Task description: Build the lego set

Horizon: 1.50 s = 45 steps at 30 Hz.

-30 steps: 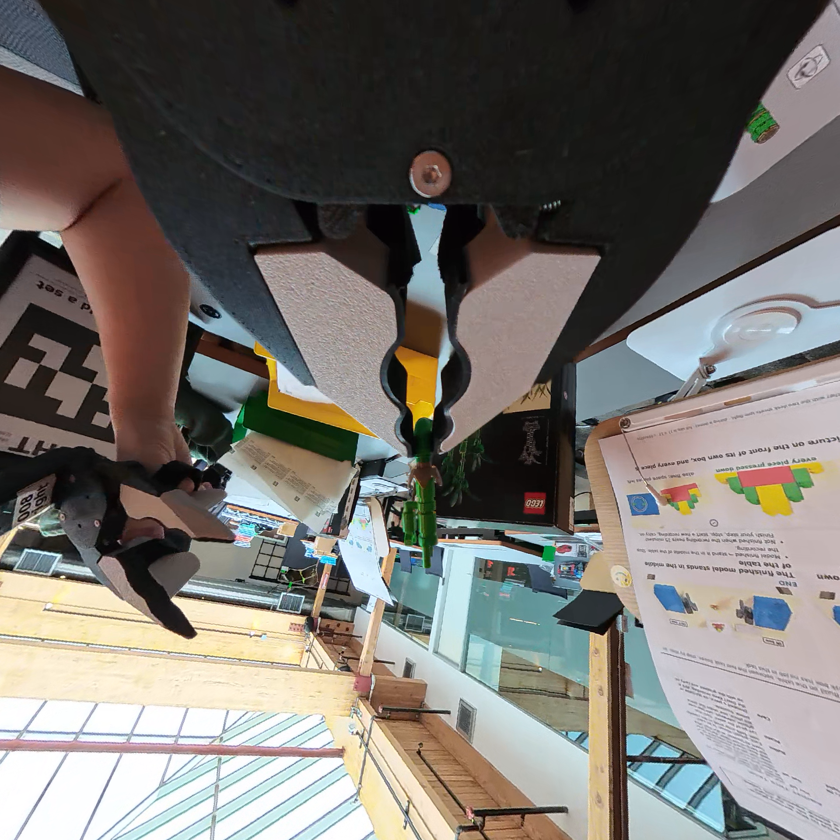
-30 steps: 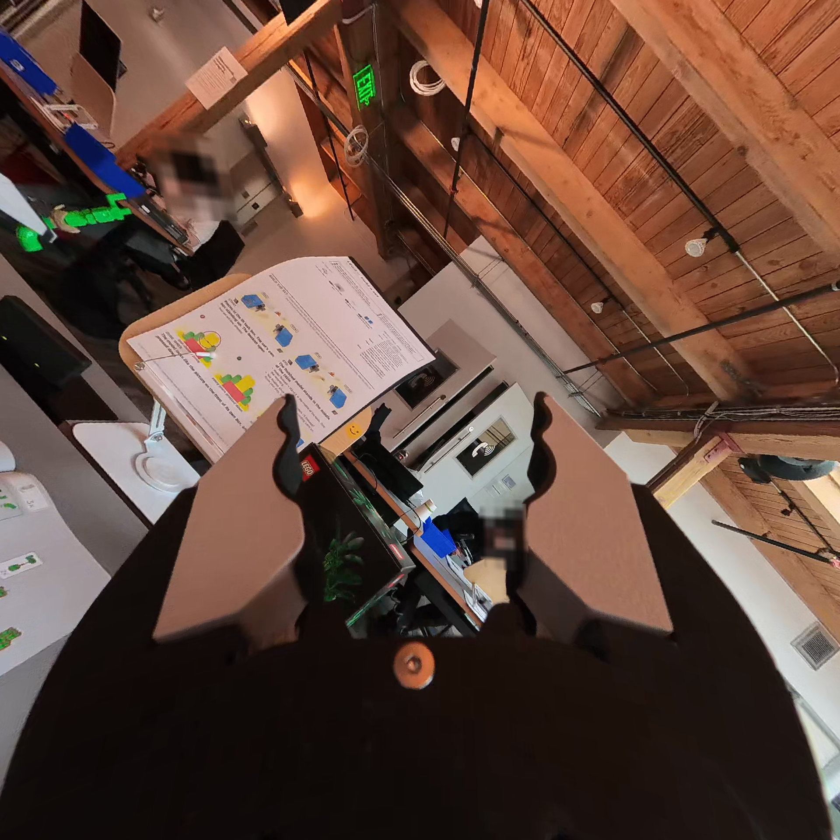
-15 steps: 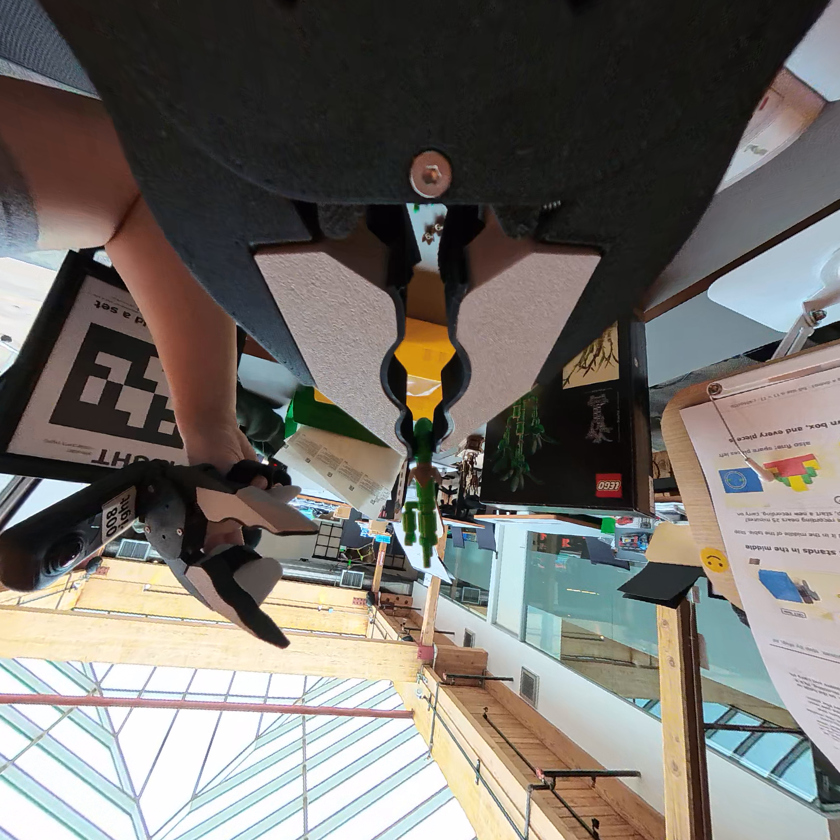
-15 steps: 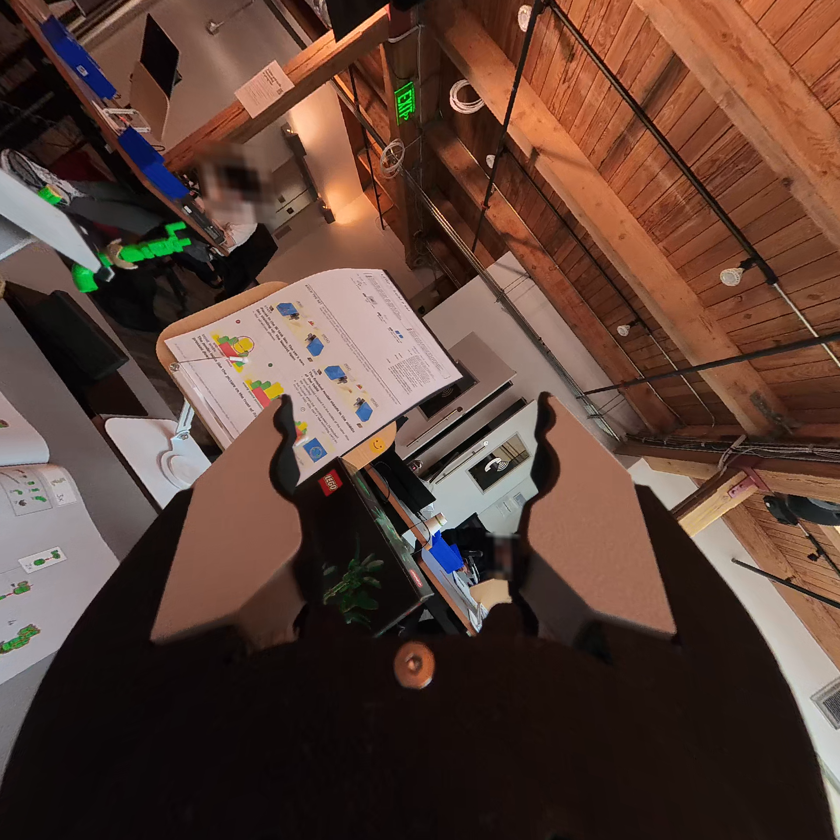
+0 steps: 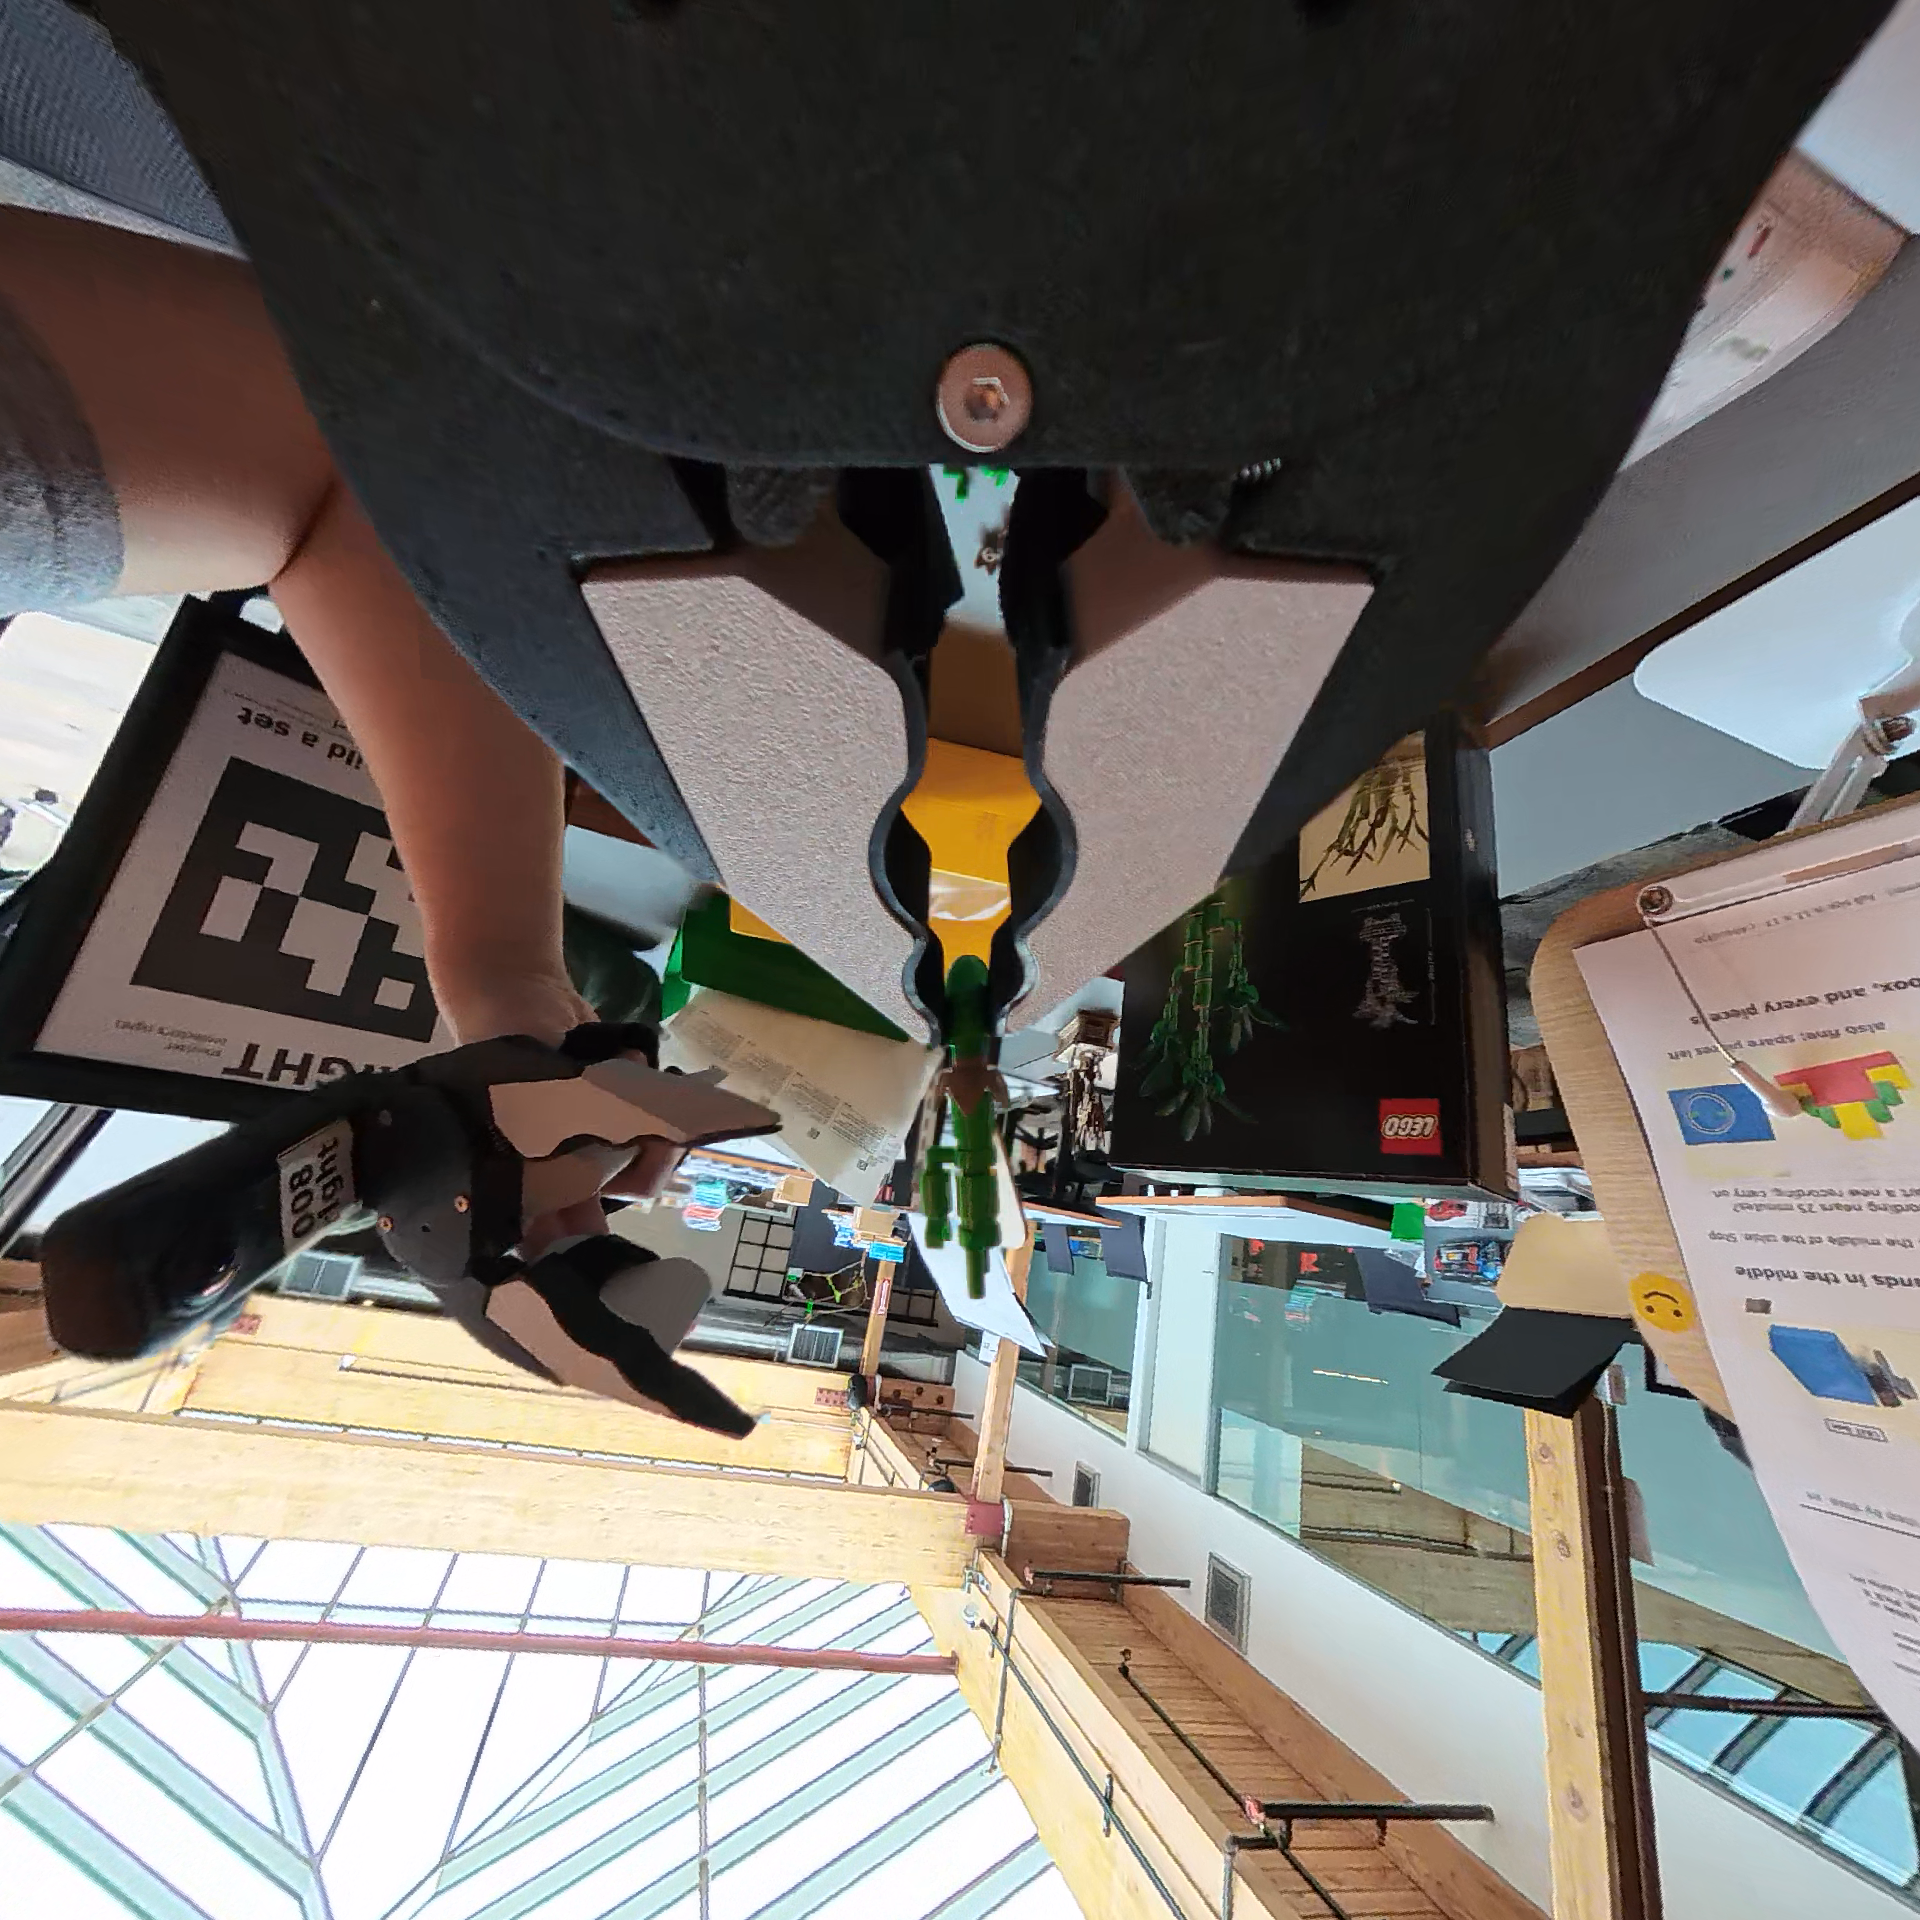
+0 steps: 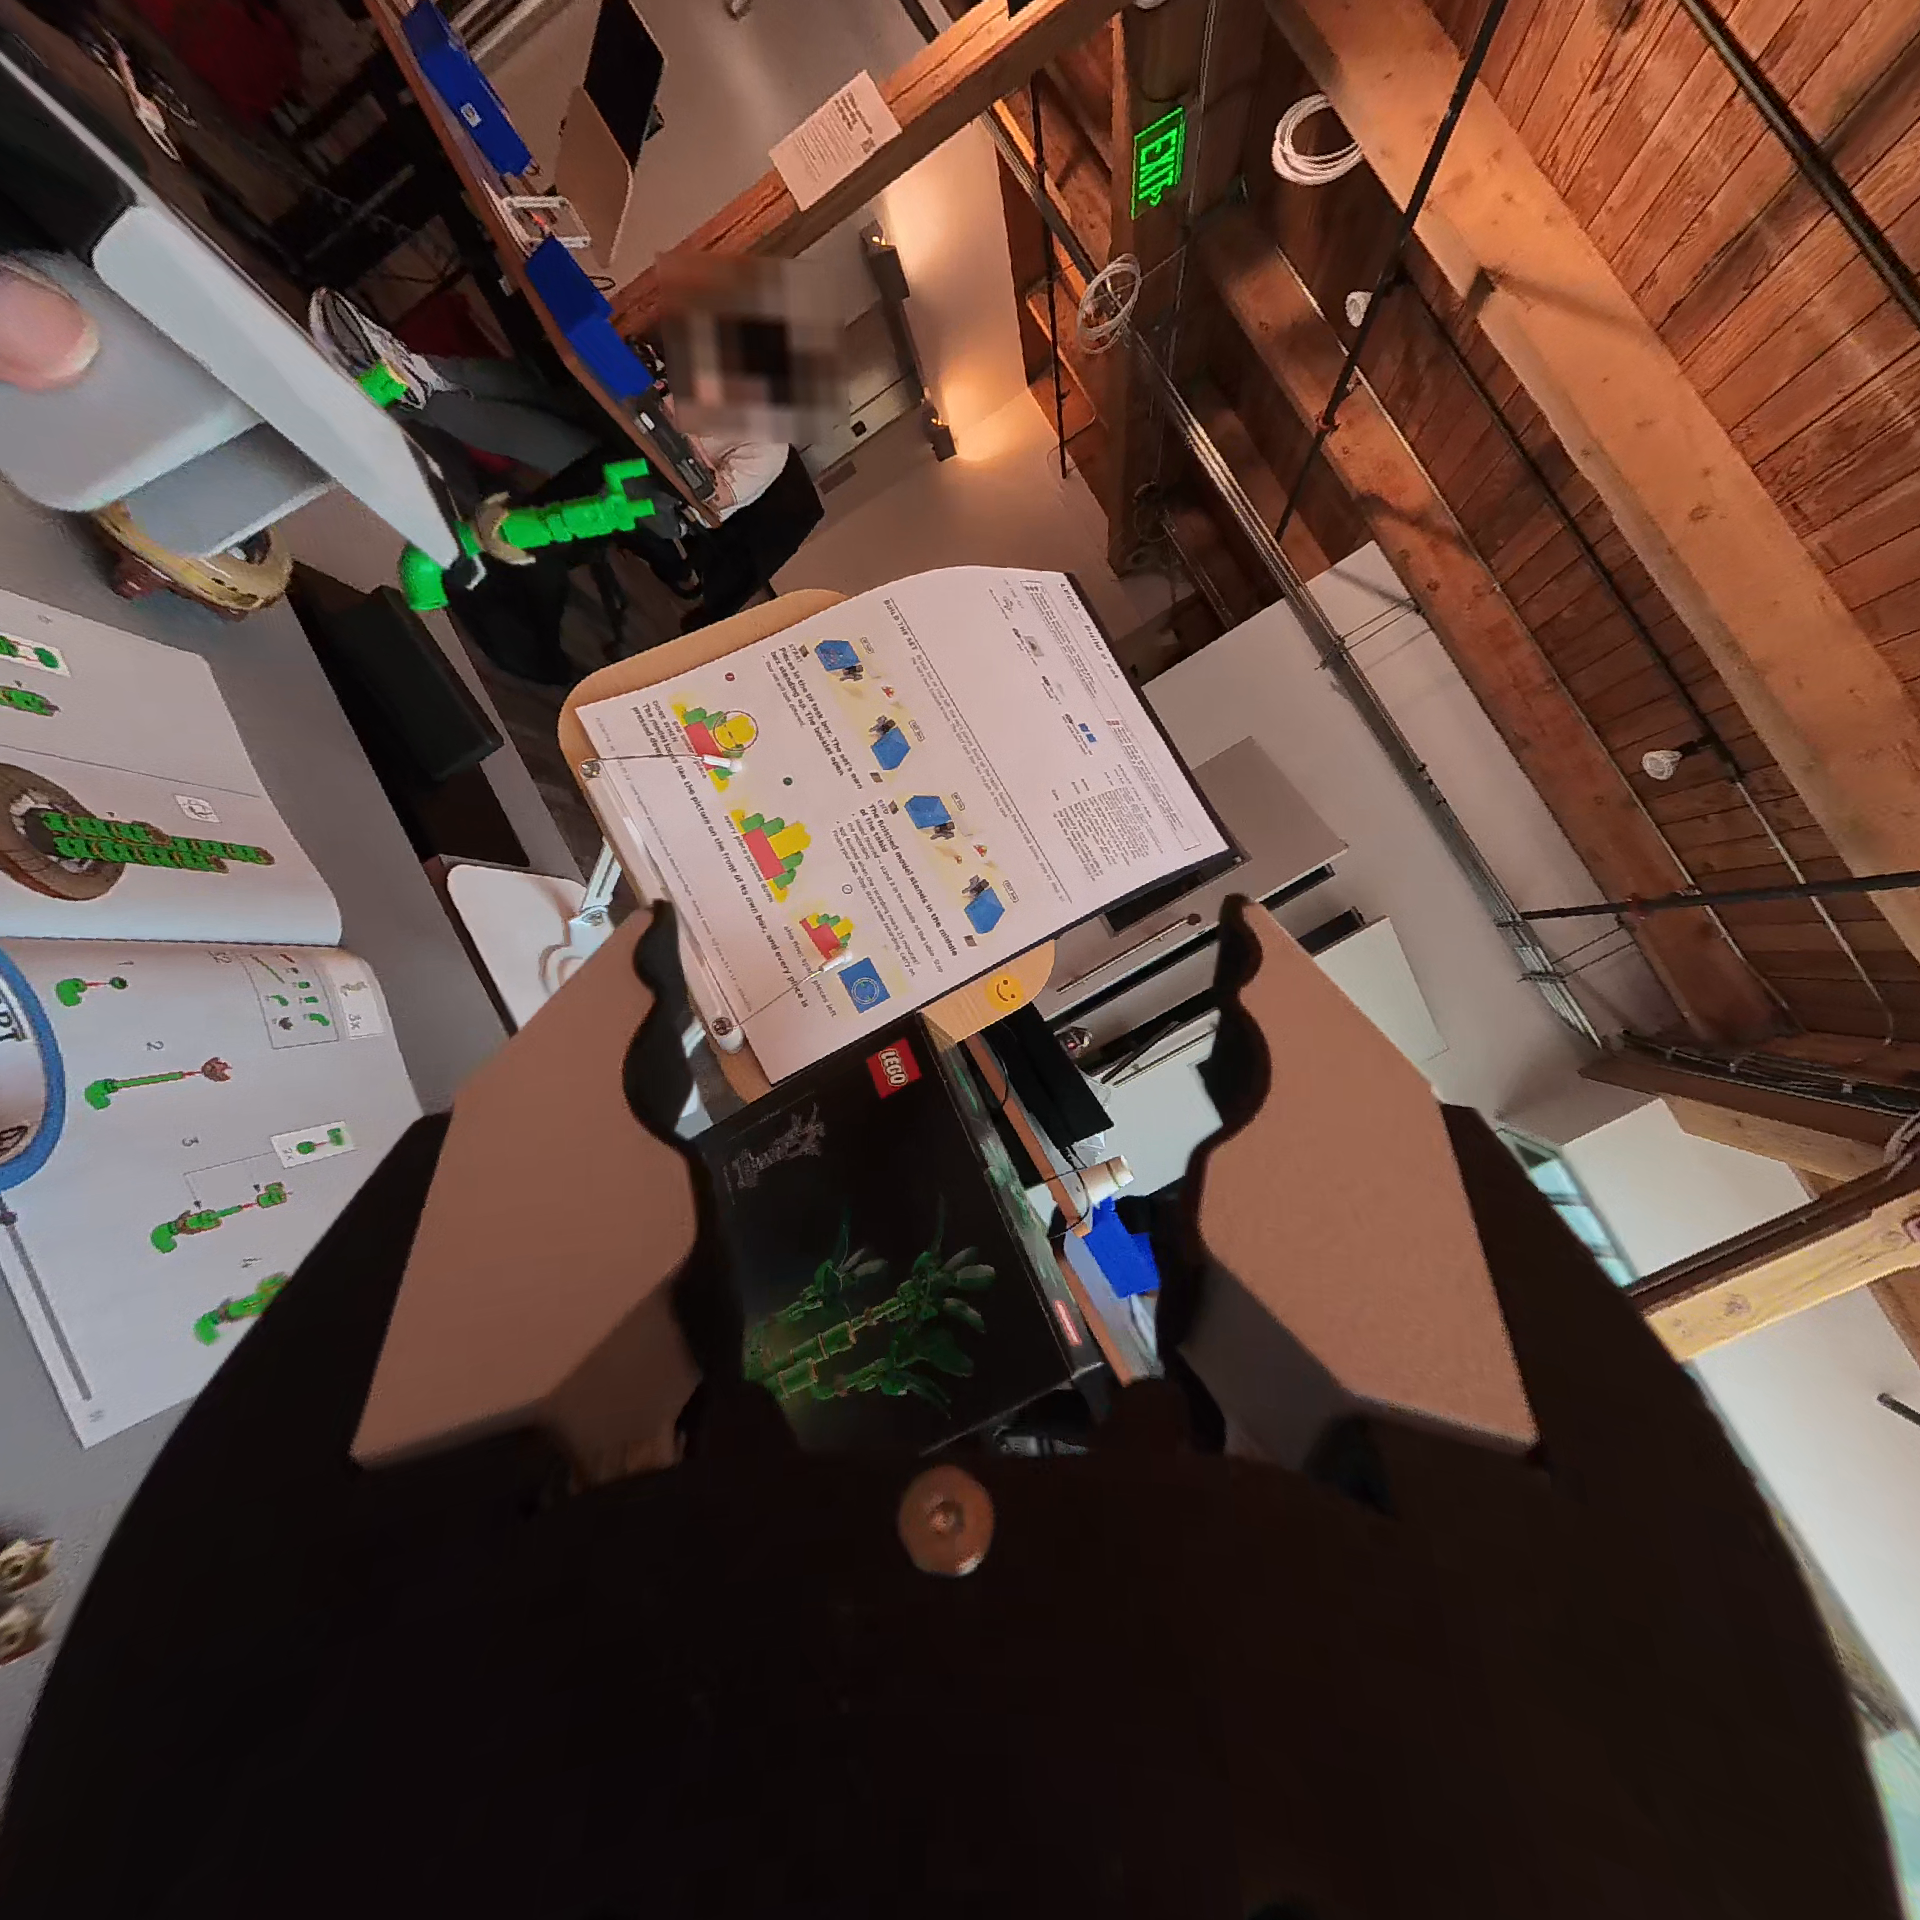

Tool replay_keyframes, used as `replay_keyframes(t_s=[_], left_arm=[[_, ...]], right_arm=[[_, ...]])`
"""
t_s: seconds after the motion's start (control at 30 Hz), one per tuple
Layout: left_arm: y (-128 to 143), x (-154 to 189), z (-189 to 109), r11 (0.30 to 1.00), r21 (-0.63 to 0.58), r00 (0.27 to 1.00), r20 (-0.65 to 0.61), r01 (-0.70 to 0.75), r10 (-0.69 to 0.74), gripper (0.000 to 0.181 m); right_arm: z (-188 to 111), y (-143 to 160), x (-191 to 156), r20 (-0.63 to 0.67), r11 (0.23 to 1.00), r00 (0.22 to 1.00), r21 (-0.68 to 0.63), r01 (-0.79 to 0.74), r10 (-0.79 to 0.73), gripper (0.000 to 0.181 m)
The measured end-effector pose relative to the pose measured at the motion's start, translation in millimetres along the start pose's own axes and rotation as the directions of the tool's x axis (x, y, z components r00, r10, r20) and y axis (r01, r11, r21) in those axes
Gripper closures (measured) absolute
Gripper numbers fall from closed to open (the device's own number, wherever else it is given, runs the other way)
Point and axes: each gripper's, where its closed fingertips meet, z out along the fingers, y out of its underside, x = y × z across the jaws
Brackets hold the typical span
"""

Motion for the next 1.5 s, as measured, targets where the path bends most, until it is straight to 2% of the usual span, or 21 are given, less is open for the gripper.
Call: replay_keyframes(t_s=[0.23, 0.37, 0.47, 0.6, 0.7, 0.8, 0.97, 1.1, 1.3, 1.5], left_arm=[[-8.1, -3.3, -5.5, 0.998, 0.036, 0.999, -0.008, 0.049, -0.048, 0.176], [-8.1, -3.2, -5.4, 0.998, 0.037, 0.999, -0.009, 0.047, -0.047, 0.176], [-6.2, 0.3, -3.3, 0.995, 0.035, 0.995, -0.047, 0.088, -0.086, 0.176], [-6.0, 2.6, -2.0, 0.989, 0.053, 0.988, -0.083, 0.138, -0.134, 0.176], [-5.9, 3.3, -1.9, 0.990, 0.056, 0.989, -0.083, 0.129, -0.124, 0.176], [-9.0, 9.9, -1.8, 0.993, 0.065, 0.990, -0.106, 0.103, -0.096, 0.176], [-12.0, 14.0, -2.9, 0.993, 0.069, 0.989, -0.122, 0.091, -0.082, 0.176], [-15.0, 17.3, -4.4, 0.989, 0.070, 0.981, -0.156, 0.129, -0.117, 0.177], [-19.6, 19.7, -6.9, 0.962, 0.080, 0.939, -0.250, 0.262, -0.235, 0.176], [-18.0, 20.6, -6.8, 0.967, 0.078, 0.940, -0.267, 0.242, -0.213, 0.176]], right_arm=[[-23.9, -18.7, 23.2, -0.097, 0.993, 0.995, 0.118, -0.015, 0.026, 0.087], [-23.7, -18.2, 25.5, -0.106, 0.991, 0.994, 0.129, -0.023, 0.037, 0.090], [-20.9, -18.7, 25.7, -0.130, 0.991, 0.991, 0.133, 0.010, 0.007, 0.098], [-11.2, -21.7, 13.9, -0.070, 0.989, 0.997, 0.149, -0.015, 0.025, 0.098], [-0.2, -27.3, -4.2, 0.031, 0.984, 0.998, 0.167, -0.062, 0.058, 0.097], [9.7, -45.0, -29.9, 0.158, 0.972, 0.984, 0.209, -0.109, 0.076, 0.096], [20.8, -66.9, -59.3, 0.248, 0.964, 0.968, 0.249, -0.093, 0.029, 0.097], [29.6, -62.4, -72.3, 0.282, 0.974, 0.959, 0.214, -0.075, 0.012, 0.097], [31.6, -56.3, -72.1, 0.294, 0.975, 0.955, 0.200, -0.096, 0.034, 0.097], [29.0, -58.5, -69.9, 0.310, 0.965, 0.948, 0.224, -0.138, 0.064, 0.100]])
